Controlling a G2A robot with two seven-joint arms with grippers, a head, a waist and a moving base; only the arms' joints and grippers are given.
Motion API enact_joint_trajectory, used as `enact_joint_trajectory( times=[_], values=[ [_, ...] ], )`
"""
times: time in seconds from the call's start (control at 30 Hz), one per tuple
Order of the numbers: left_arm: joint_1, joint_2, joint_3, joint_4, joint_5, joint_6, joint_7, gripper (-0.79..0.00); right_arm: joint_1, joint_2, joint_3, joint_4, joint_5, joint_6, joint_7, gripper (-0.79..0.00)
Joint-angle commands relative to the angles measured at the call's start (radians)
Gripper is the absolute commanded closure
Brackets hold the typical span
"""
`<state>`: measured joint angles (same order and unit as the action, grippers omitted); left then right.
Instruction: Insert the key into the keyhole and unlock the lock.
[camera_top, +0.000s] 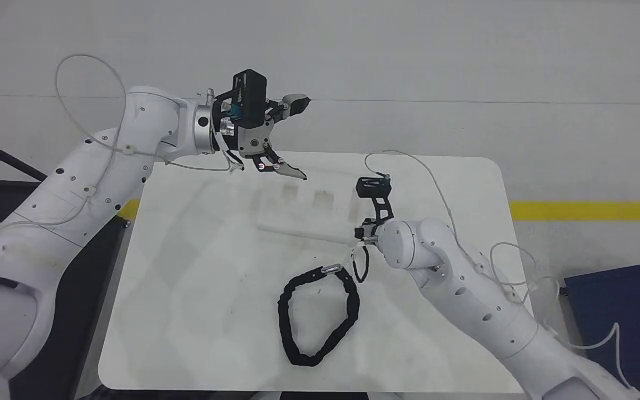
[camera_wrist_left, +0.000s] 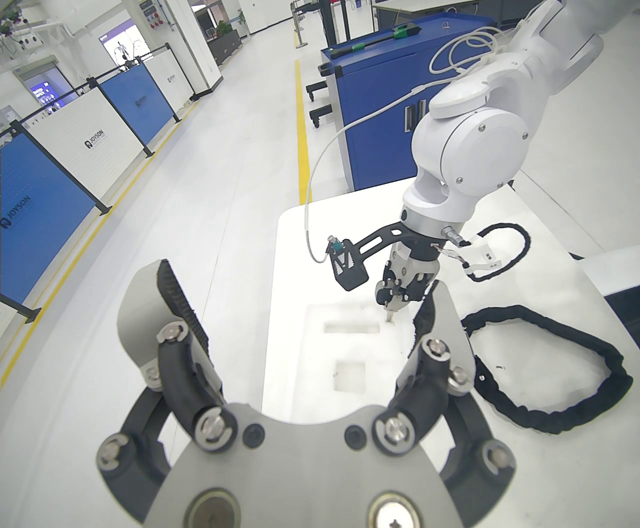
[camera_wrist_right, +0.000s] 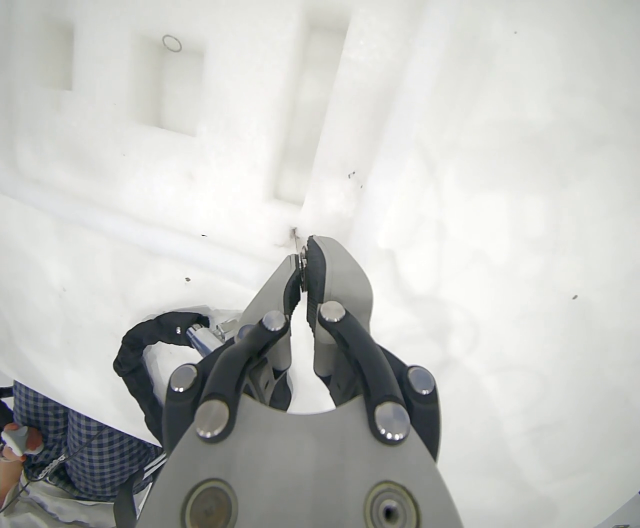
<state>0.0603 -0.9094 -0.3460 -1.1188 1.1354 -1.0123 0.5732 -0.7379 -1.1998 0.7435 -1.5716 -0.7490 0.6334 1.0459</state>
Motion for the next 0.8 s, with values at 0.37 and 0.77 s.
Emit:
enact_joint_trajectory(
  times=[0.37, 0.77],
  values=[
    [0.000, 0.000, 0.000, 0.000, 0.000, 0.000, 0.000, -0.785, 0.001, 0.015, 0.051, -0.030, -0.138, -0.002, 0.109, 0.000],
    [0.000, 0.000, 0.000, 0.000, 0.000, 0.000, 0.000, -0.785, -0.060, 0.034, 0.181, -0.103, -0.086, -0.096, 0.147, 0.000]
  ],
)
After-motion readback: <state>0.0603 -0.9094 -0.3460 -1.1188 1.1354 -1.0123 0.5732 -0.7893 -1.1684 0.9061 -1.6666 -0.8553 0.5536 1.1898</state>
